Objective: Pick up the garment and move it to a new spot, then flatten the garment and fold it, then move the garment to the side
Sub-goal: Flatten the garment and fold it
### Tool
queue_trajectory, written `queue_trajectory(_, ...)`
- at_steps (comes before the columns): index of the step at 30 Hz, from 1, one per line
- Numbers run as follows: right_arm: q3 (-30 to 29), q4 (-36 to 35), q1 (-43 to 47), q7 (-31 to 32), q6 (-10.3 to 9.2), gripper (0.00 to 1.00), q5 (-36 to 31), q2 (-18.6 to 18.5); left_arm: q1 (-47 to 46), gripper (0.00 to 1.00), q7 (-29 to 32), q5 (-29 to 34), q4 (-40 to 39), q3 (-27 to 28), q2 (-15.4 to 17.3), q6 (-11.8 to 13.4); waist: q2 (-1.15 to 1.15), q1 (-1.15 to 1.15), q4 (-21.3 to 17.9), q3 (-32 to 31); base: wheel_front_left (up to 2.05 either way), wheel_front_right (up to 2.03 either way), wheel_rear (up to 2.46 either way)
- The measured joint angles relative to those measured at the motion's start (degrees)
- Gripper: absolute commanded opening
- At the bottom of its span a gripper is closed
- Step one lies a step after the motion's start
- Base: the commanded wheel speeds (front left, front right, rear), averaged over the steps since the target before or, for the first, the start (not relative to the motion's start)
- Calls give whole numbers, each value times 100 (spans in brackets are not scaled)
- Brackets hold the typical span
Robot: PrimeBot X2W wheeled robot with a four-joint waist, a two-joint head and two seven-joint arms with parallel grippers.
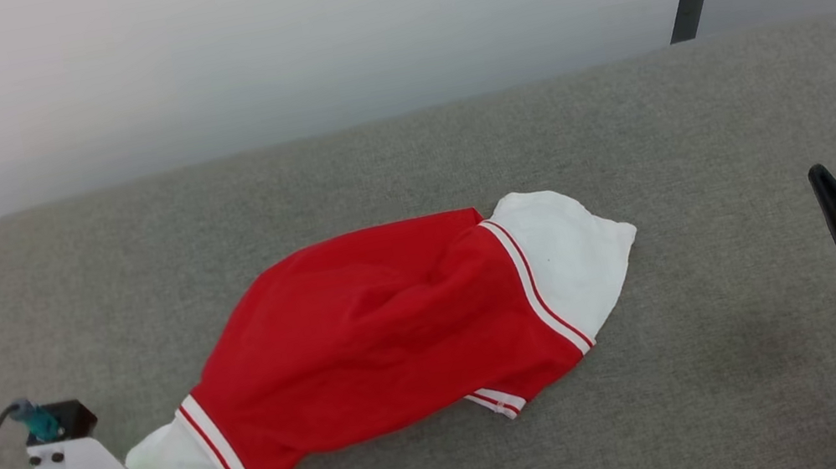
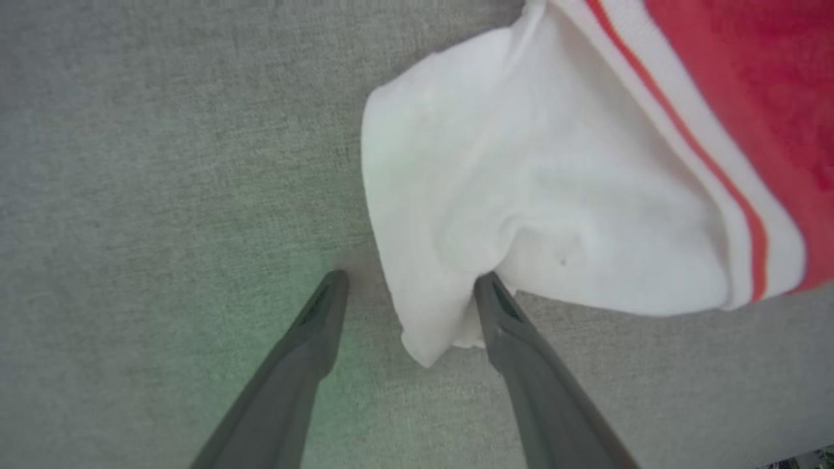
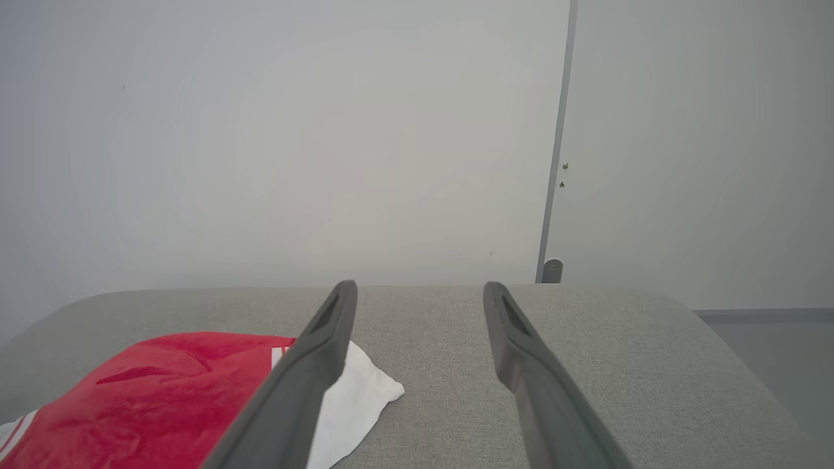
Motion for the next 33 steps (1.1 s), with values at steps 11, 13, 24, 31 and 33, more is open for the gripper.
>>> queue_trajectory(11,152,-46,-204,304,0,100,144,-118,-259,0,265,-328,803,189,-321,-404,0,0,-36,277,0,0,0)
queue_trajectory(13,245,-22,-214,519,0,100,209,-191,-320,0,264,-290,878,175,-377,-471,0,0,-30,317,0,0,0)
queue_trajectory(24,417,898,-931,2449,0,100,667,-684,-786,0,249,-12,1081,77,-692,-704,0,0,218,581,0,0,0)
queue_trajectory(31,601,2023,-1931,2994,-1,100,898,-805,-1285,0,154,201,1140,41,-977,-831,0,0,472,937,0,0,0)
queue_trajectory(33,673,2397,-2199,3025,-1,100,911,-815,-1401,0,118,244,1179,38,-1056,-857,0,0,548,1049,0,0,0)
